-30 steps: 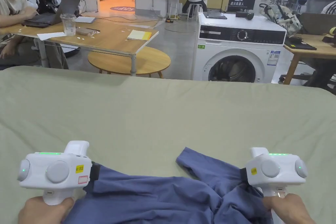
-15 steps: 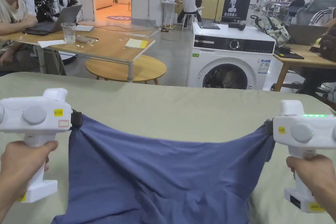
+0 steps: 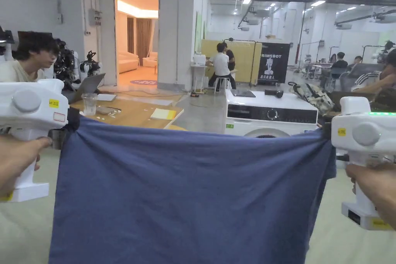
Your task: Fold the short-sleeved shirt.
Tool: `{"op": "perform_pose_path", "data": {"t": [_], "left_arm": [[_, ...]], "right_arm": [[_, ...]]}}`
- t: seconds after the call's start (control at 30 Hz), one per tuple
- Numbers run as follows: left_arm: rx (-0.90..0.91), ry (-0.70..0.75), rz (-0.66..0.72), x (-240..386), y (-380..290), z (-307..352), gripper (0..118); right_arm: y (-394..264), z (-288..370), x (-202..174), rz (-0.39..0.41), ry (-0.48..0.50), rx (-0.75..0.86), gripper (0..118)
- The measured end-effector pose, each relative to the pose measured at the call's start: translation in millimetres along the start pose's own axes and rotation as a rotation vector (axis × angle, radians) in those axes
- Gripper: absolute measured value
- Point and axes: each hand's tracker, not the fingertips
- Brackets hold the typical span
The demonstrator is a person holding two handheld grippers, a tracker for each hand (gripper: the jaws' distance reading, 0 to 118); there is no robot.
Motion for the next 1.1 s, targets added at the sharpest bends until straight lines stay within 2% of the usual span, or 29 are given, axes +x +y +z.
{"op": "perform_pose_path", "data": {"t": [0.47,0.7,0.9,1.1], "left_arm": [[0.133,0.044,0.035,-10.2,128.3,-1.3,0],[0.197,0.072,-0.03,-2.2,169.0,-4.3,0],[0.181,0.092,-0.049,-2.8,157.7,-24.8,0],[0.109,0.058,-0.021,-10.8,95.4,-44.4,0]], "right_arm": [[140.5,-29.1,-19.4,0.003,-0.027,0.165,0],[181.1,-36.5,-24.7,0.004,-0.047,0.232,0],[162.0,-45.2,-30.7,0.024,-0.06,0.233,0],[86.5,-58.8,-24.9,0.054,-0.067,0.147,0]]}}
